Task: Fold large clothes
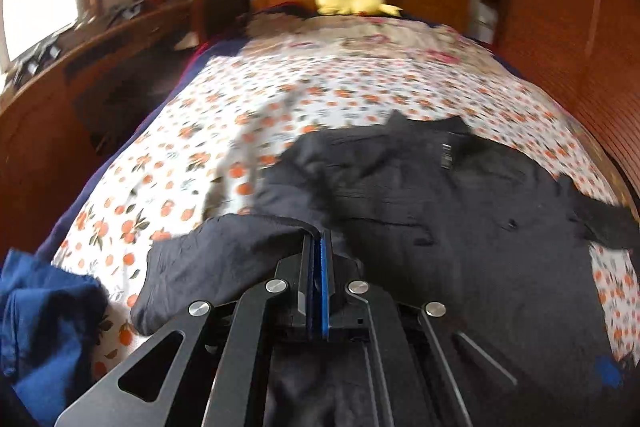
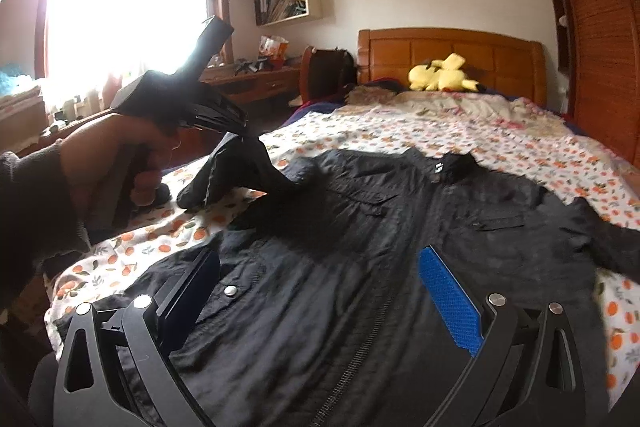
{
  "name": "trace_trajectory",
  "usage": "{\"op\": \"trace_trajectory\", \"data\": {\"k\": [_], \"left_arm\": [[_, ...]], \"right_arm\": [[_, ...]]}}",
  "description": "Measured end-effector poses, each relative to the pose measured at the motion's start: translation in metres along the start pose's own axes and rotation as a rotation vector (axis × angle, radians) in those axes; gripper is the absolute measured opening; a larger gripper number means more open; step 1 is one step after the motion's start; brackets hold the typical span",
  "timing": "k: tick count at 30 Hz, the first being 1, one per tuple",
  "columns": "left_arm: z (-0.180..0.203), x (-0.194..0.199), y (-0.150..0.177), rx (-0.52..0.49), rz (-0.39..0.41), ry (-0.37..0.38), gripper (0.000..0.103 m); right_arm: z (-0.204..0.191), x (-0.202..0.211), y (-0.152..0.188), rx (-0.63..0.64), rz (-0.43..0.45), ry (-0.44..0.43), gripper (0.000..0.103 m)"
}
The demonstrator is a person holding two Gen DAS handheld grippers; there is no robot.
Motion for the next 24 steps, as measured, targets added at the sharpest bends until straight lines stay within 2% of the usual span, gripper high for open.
{"op": "trace_trajectory", "data": {"k": [4, 7, 8, 9, 10, 11, 13, 18, 24], "left_arm": [[0.028, 0.008, 0.012, -0.044, -0.003, -0.009, 0.003], [0.033, 0.012, 0.027, -0.051, -0.010, 0.003, 0.012], [0.033, 0.013, 0.032, -0.054, -0.011, 0.010, 0.026], [0.032, 0.016, 0.039, -0.055, -0.010, 0.030, 0.036], [0.033, 0.020, 0.045, -0.055, -0.006, 0.048, 0.056], [0.028, 0.021, 0.048, -0.058, 0.000, 0.048, 0.066], [0.025, 0.031, 0.059, -0.078, 0.016, 0.048, 0.067], [-0.005, 0.043, 0.079, -0.062, 0.027, 0.037, 0.080], [-0.060, 0.018, 0.100, -0.020, -0.037, -0.027, 0.082]], "right_arm": [[0.018, 0.012, 0.003, -0.010, 0.005, 0.040, 0.096], [0.029, 0.017, 0.003, -0.021, 0.007, 0.056, 0.096], [0.031, 0.019, 0.003, -0.024, 0.009, 0.058, 0.096], [0.032, 0.020, 0.002, -0.028, 0.012, 0.060, 0.096], [0.034, 0.022, 0.001, -0.031, 0.017, 0.063, 0.096], [0.035, 0.024, 0.000, -0.034, 0.023, 0.064, 0.096], [0.035, 0.025, -0.003, -0.035, 0.030, 0.059, 0.096], [0.022, 0.022, -0.005, -0.016, 0.031, 0.043, 0.096], [0.004, 0.013, -0.002, 0.017, 0.019, 0.024, 0.096]]}}
Point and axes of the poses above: each gripper's, at about its wrist camera, not at the fingertips, and x roughly against the way its jaws point, z to its right, y to its underside, the point moved 6 cm from there along -x, roughly the way its jaws point, and after that the axes turned 4 degrees about x, right-handed, at the moved point
